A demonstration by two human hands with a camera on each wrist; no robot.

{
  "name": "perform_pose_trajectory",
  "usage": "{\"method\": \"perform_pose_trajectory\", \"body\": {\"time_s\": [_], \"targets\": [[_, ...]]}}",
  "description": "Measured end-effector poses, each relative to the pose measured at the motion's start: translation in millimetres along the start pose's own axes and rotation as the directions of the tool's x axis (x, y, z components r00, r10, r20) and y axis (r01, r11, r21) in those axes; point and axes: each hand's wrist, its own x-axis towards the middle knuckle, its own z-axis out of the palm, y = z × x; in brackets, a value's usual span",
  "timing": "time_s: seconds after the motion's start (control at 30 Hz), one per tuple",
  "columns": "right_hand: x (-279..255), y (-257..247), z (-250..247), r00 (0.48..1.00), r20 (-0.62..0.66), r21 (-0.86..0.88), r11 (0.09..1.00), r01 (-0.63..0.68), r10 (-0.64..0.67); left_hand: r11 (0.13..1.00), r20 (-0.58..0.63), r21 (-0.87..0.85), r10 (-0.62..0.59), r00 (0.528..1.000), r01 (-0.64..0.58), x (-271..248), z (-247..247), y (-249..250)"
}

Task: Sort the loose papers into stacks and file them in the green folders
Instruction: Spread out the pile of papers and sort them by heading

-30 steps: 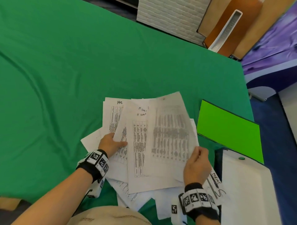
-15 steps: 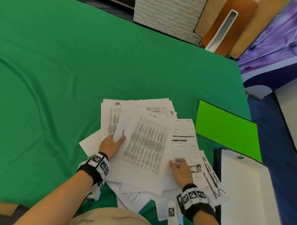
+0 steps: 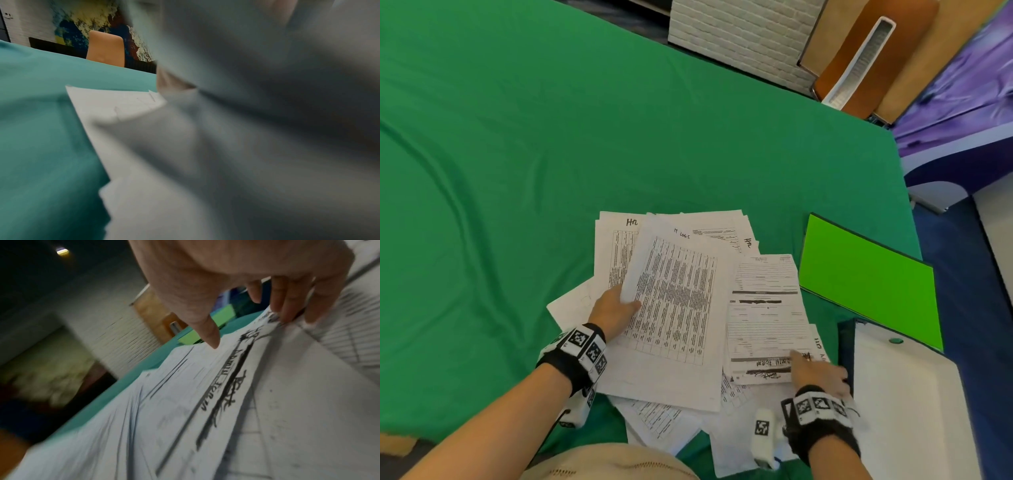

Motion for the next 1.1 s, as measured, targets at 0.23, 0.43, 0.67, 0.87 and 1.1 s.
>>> {"method": "perform_pose_trajectory", "body": {"time_s": [0.23, 0.43, 0.67, 0.87, 1.1], "targets": [[17, 9, -9, 0.985, 0.081, 0.223, 0.966, 0.131, -0.152, 1.000, 0.023, 0.010, 0.007, 1.000, -0.007, 2, 4, 2], [-1, -10, -35, 0.718, -0.477, 0.201, 0.732, 0.651, -0.508, 1.000, 0.020, 0.021, -0.013, 1.000, 0.013, 4, 6, 1], [-58, -58, -122, 0.555, -0.288, 0.544, 0.344, 0.766, -0.780, 1.000, 0.050, -0.015, 0.020, 0.999, -0.019, 0, 5, 1], [-62, -71, -137, 0.440, 0.209, 0.682, 0.452, 0.575, -0.873, 0.995, 0.142, -0.014, 0.095, 0.985, -0.094, -8, 5, 5], [-43, -95, -73, 0.330, 0.505, 0.034, 0.400, 0.916, -0.798, 0.988, 0.235, -0.054, 0.152, 0.960, -0.143, -8, 2, 13]]}}
